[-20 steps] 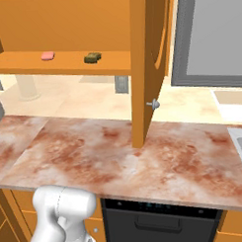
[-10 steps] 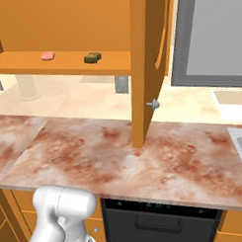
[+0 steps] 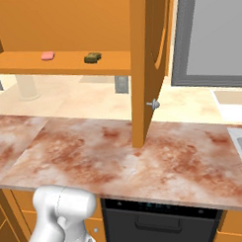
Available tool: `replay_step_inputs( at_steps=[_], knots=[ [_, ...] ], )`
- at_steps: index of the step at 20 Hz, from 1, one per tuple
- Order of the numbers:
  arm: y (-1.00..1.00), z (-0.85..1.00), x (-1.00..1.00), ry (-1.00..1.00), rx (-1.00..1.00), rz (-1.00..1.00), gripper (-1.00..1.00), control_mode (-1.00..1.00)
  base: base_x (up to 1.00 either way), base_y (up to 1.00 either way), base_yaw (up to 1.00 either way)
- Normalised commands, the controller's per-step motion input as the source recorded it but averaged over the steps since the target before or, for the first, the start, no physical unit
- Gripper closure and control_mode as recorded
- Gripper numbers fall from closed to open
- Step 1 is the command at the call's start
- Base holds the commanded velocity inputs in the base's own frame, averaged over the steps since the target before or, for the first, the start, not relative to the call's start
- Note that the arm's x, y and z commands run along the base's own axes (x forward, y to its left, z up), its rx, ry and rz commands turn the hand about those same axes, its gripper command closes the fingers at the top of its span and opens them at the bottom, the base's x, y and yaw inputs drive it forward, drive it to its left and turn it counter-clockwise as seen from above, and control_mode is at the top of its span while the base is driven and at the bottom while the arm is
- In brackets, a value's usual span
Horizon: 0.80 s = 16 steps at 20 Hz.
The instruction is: Pick up the sponge and bar soap from the sink, and place them back in the cabinet, and close the cabinet doors.
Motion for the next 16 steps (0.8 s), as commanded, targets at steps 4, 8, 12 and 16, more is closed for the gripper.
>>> replay_step_inputs(
  at_steps=[4,8,12,16],
  knots=[
    [0.41,0.00,0.00,0.00,0.00,0.00,-1.00,-1.00,0.00,0.00,0.00],
    [0.37,0.00,0.00,0.00,0.00,0.00,-1.00,-1.00,0.00,0.00,0.00],
    [0.32,-0.02,0.01,-0.01,0.00,0.00,-1.00,-1.00,0.00,0.00,0.00],
    [0.30,-0.03,0.07,0.00,0.00,0.00,-1.00,-1.00,0.00,0.00,0.00]
  ],
)
